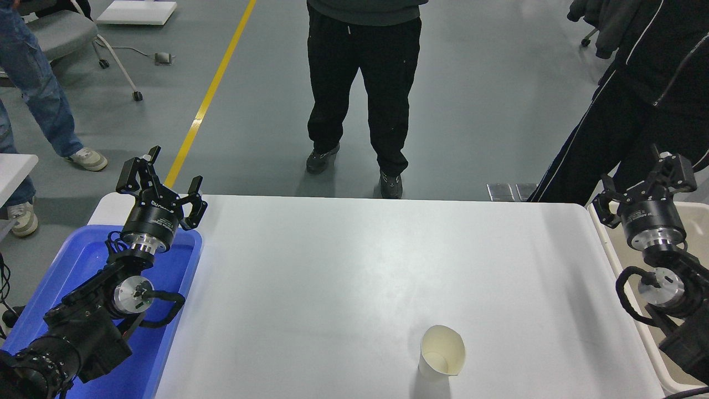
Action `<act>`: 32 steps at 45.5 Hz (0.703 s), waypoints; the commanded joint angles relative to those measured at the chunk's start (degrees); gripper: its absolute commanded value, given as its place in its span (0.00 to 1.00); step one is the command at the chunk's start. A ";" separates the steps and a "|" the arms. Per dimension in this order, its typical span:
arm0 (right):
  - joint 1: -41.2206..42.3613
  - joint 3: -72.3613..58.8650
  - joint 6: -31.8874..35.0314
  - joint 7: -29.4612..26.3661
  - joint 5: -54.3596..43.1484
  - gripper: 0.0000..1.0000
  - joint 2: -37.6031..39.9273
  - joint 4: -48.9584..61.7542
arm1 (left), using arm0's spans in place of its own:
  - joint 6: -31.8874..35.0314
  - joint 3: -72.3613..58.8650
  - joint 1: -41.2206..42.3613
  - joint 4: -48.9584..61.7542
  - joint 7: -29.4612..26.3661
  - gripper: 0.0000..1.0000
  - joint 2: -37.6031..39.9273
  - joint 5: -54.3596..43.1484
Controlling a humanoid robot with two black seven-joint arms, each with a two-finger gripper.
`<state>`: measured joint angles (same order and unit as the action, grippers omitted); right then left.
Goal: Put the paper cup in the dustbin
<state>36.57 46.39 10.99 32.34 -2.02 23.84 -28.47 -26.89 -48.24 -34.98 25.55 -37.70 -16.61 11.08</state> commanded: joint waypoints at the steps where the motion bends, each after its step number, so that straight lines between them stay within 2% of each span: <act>1: 0.79 0.11 -0.09 0.00 -0.01 1.00 0.07 0.08 | 0.00 -0.01 0.00 0.02 0.00 1.00 0.00 0.00; 13: 3.07 -1.20 -0.35 -0.44 -0.09 1.00 0.59 0.08 | 0.00 -0.01 0.00 0.02 0.00 1.00 0.00 0.00; 32: 20.91 -43.03 -0.70 -0.70 -0.62 1.00 7.01 1.22 | 0.00 0.08 0.00 0.02 0.00 1.00 0.00 0.00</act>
<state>48.27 23.16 10.42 31.73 -2.50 27.81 -27.54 -26.89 -48.26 -34.98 25.55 -37.70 -16.61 11.07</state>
